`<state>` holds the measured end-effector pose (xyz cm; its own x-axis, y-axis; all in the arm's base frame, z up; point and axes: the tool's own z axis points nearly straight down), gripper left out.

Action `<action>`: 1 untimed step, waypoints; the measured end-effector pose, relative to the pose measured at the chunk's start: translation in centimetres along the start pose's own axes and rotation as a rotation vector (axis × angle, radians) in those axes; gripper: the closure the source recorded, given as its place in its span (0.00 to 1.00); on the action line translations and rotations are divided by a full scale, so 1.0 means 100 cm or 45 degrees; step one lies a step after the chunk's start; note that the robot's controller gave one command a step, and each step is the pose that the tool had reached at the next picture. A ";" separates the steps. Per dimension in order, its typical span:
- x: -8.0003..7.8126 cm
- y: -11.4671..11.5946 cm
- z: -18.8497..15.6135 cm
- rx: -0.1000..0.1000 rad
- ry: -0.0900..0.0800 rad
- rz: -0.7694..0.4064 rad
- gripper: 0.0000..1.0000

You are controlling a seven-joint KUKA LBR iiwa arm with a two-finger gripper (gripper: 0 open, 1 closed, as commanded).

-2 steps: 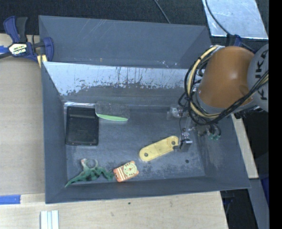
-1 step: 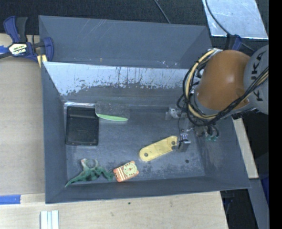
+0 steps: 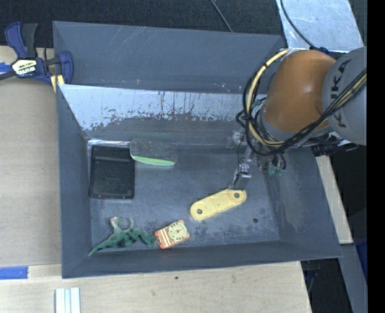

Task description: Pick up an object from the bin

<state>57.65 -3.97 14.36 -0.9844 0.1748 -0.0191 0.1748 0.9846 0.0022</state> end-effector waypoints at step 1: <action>0.021 0.028 0.072 0.003 0.012 -0.242 0.00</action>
Offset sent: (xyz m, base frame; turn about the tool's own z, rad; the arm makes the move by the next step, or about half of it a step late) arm -0.0082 0.0319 -0.0736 -0.1403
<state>56.22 -0.84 7.14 -0.9998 -0.0146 -0.0095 -0.0146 0.9999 -0.0025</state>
